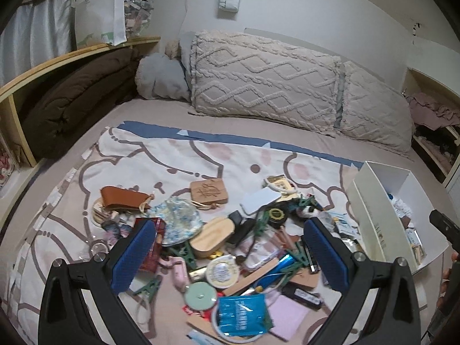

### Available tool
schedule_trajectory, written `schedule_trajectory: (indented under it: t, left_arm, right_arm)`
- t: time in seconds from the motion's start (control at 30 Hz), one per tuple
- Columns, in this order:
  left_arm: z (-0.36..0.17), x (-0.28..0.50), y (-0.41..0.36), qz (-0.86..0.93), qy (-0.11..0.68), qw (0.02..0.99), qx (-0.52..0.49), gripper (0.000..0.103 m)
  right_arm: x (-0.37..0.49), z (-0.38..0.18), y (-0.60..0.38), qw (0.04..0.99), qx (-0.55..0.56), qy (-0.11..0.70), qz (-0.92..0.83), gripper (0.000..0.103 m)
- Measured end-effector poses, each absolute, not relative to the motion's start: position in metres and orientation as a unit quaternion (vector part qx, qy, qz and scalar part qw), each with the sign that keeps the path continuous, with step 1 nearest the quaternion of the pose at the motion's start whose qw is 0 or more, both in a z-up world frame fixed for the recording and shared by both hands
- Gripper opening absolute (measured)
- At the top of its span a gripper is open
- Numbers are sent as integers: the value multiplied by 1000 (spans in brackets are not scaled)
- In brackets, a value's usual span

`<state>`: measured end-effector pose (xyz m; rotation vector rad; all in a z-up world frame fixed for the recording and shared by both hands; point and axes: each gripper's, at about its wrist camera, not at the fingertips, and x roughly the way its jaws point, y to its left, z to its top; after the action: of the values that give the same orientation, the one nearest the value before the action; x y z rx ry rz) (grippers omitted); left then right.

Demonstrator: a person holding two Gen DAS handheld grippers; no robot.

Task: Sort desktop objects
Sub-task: 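Withdraw both tools from the white box back toward the item pile, then move both tools over the item pile toward the lilac notepad and wooden strip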

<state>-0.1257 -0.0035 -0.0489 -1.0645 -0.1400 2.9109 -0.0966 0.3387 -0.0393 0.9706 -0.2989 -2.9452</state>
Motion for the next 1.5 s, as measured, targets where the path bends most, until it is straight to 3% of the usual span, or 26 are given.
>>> schedule_trajectory:
  t: [0.5, 1.0, 1.5]
  left_arm:
    - [-52, -90, -19, 955, -6, 49, -292, 103]
    - [-101, -61, -24, 954, -12, 78, -291, 103]
    - [-152, -46, -2, 945, 70, 103, -303, 103]
  right_arm:
    - [-73, -63, 285, 44, 317, -109, -941, 103]
    - [-62, -118, 247, 77, 353, -68, -930, 103]
    - [-61, -161, 233, 124, 390, -52, -911, 103]
